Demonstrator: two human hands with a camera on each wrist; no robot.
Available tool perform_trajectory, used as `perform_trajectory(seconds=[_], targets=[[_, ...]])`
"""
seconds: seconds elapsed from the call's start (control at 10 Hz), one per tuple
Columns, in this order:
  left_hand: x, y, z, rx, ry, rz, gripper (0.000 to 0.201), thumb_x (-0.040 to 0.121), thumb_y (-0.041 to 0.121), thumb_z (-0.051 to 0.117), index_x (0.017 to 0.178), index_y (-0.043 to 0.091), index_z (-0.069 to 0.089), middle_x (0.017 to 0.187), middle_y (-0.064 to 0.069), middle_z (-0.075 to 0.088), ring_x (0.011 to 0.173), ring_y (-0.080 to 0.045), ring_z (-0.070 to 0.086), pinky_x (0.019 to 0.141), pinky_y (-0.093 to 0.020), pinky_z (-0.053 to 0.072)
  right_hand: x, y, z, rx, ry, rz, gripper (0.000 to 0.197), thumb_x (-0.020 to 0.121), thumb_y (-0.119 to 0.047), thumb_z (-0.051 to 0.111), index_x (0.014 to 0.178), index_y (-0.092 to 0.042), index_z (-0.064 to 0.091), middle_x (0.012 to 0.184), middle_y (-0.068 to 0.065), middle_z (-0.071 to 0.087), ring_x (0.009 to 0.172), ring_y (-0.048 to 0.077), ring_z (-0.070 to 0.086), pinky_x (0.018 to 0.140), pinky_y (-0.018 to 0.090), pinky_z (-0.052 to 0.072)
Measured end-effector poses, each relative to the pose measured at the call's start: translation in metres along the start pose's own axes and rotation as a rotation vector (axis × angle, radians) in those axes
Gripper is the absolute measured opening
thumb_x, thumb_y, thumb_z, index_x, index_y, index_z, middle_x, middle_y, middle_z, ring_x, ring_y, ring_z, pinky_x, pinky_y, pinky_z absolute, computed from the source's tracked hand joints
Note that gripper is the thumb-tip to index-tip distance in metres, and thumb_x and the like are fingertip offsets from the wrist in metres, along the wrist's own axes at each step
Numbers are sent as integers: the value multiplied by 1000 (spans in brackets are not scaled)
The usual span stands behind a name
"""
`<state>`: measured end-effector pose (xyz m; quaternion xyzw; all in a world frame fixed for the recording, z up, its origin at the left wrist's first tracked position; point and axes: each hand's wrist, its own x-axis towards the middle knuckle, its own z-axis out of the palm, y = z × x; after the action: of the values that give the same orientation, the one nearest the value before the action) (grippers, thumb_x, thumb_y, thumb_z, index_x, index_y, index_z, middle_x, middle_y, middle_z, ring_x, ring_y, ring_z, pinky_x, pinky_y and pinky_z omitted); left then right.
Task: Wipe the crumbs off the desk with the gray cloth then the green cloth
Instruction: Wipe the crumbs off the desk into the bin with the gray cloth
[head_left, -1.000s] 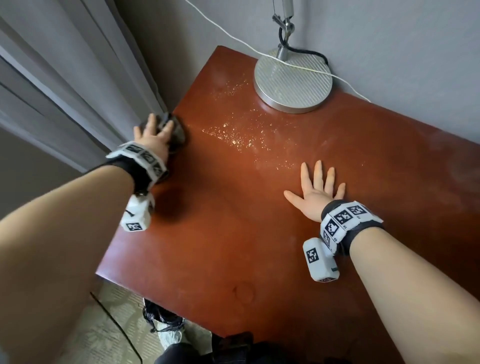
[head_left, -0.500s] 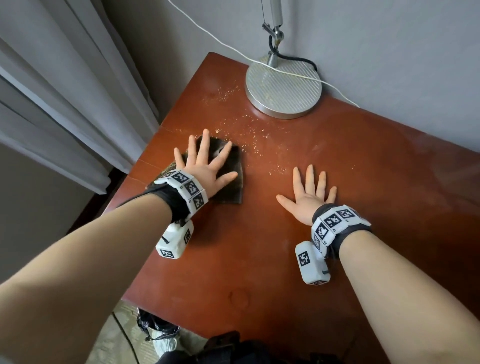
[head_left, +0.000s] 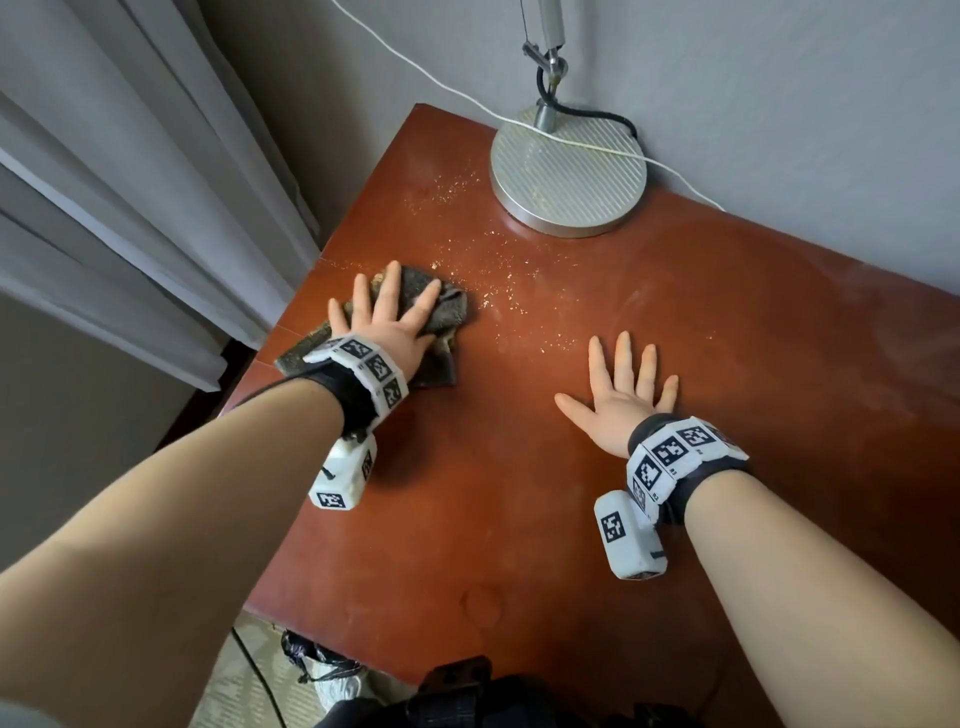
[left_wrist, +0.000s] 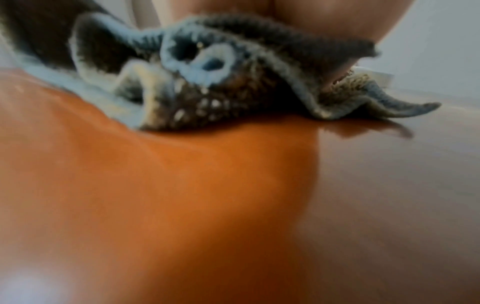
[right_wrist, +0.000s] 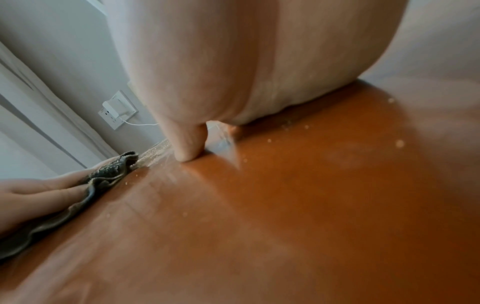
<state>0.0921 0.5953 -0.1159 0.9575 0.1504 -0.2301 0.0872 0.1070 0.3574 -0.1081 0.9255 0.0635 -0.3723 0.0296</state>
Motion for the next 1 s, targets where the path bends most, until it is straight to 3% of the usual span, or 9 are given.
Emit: perform_trajectory(seconds=[0.1, 0.2, 0.3, 0.4, 0.5, 0.6, 0.7, 0.8, 1.0], targets=[[12, -25, -20, -148, 34, -190, 52, 98, 46, 29, 143, 52, 2, 156, 7, -18, 141, -37, -17, 110, -61, -7, 1, 1, 0, -2, 0, 4, 76, 91, -64, 18, 144, -30, -23, 151, 3, -34, 140, 31, -28, 113, 54, -10], [18, -48, -35, -250, 118, -213, 51, 102, 28, 30, 149, 28, 12, 158, -7, -8, 143, -37, -7, 115, -52, -4, 3, 1, 0, -2, -7, 1, 76, 91, -64, 19, 144, -29, -24, 151, 3, -34, 140, 31, -28, 113, 55, -10], [26, -64, -41, -408, 163, -172, 51, 101, 14, 32, 149, 11, 16, 155, -16, 13, 144, -30, 9, 116, -34, 1, 2, 1, -1, 1, -4, 0, 76, 91, -64, 18, 144, -29, -24, 151, 3, -34, 140, 31, -28, 113, 55, -10], [27, -72, -47, -519, 291, -198, 49, 99, 16, 38, 147, 18, 28, 152, -12, 27, 141, -27, 23, 116, -31, 15, 1, 1, -1, 4, -9, -2, 76, 91, -63, 18, 144, -29, -24, 151, 4, -35, 140, 31, -28, 112, 55, -10], [14, -34, -55, -483, 403, 70, 49, 97, 8, 40, 145, 17, 32, 153, -12, 24, 142, -27, 22, 115, -28, 17, 0, 0, -2, 12, -5, -6, 76, 91, -63, 19, 144, -29, -24, 151, 3, -35, 140, 31, -28, 113, 55, -10], [0, 37, -39, -257, 189, 381, 54, 97, 16, 43, 147, 27, 25, 158, -3, 9, 142, -34, 12, 113, -48, 17, 0, 1, -1, 17, 1, -9, 76, 91, -64, 19, 145, -29, -23, 151, 3, -34, 140, 31, -28, 113, 55, -10], [-7, 81, -3, 160, -66, 436, 56, 99, 40, 32, 142, 53, 0, 154, 15, -21, 143, -32, -14, 111, -61, 1, -1, 1, 0, 35, 9, -8, 77, 90, -64, 21, 145, -31, -21, 152, 2, -33, 140, 30, -28, 113, 55, -10], [3, 81, 13, 297, -45, 437, 55, 97, 50, 27, 138, 58, -9, 150, 13, -31, 140, -36, -21, 109, -65, -3, 0, 2, -1, 36, 6, -11, 77, 90, -65, 21, 145, -31, -22, 152, 1, -33, 140, 30, -28, 113, 54, -11], [46, 17, -19, 50, 67, 28, 50, 95, 55, 29, 136, 62, 3, 153, 5, -26, 139, -44, -16, 107, -67, -4, 4, 5, 0, 46, -16, -19, 78, 90, -64, 21, 144, -31, -24, 150, 1, -36, 139, 30, -31, 112, 54, -13]])
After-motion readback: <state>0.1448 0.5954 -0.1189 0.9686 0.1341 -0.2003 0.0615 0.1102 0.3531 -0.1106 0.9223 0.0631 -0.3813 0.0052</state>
